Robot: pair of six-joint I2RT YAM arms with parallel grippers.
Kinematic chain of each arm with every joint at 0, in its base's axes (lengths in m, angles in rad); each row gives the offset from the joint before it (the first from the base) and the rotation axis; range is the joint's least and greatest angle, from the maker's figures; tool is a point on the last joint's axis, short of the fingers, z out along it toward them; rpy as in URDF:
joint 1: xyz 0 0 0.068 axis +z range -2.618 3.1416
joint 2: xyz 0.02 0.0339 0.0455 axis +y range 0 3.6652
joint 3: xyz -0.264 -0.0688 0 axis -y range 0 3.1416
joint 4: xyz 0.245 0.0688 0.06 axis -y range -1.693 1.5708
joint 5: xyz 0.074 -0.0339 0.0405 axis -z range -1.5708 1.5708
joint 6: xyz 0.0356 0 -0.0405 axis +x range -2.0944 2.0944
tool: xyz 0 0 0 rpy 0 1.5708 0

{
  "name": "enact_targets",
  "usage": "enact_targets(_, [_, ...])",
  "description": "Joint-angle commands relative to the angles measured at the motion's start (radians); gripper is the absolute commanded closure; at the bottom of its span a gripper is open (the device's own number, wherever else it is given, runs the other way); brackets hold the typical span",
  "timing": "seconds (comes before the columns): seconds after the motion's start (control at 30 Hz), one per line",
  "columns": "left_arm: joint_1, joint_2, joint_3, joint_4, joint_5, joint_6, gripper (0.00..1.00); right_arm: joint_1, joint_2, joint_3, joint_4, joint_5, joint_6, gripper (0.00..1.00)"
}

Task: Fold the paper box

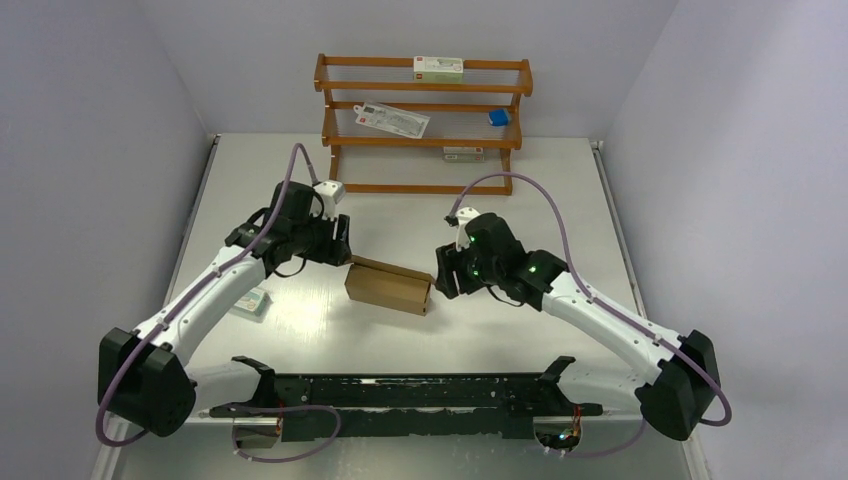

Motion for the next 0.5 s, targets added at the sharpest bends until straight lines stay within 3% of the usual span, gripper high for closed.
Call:
enact_targets(0.0, [0.011,0.028,0.031,0.017,0.051,0.06,0.36,0.024,0.021,-0.017,0.05,0.032,0.019,0.41])
enact_targets(0.47, [0.015,0.058,0.016,0.029,0.074,0.105,0.37,0.068,0.101,0.009,0.074,0.063,0.015,0.56])
